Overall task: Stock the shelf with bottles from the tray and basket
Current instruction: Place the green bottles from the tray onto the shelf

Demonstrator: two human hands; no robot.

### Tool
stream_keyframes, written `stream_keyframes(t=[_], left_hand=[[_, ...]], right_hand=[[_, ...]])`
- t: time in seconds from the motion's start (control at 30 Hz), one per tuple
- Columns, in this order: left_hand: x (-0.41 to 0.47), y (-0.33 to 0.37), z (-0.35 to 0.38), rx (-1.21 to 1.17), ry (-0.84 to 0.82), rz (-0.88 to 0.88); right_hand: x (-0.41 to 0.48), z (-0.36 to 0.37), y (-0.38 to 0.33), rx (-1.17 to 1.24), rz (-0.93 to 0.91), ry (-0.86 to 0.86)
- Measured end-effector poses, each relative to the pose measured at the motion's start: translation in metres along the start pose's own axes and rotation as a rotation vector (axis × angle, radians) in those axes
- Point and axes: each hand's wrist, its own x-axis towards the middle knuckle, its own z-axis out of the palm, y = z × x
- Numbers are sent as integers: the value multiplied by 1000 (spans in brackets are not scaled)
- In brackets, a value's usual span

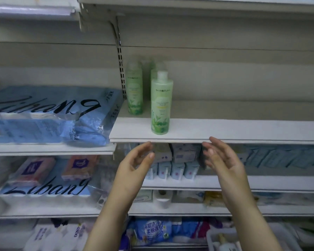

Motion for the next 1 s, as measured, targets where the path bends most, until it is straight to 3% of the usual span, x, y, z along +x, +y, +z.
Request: stream_keyframes(t=[0.33,0.47,0.6,0.77,1.0], left_hand=[[-75,4,24,-23,51,-19],[-99,3,22,-10,-6,-5],[-112,10,7,-6,-82,14],[-133,2,-30,-37,-154,-4],[-176,-31,-62,-176,-204,-133]], right_hand=[[-52,-40,-6,55,-5,1],[-76,-53,-14,55,-8,57],[-100,-52,-28,35,-31,140],[-151,-12,-21,131,15,438],[-223,11,2,72,108,511]])
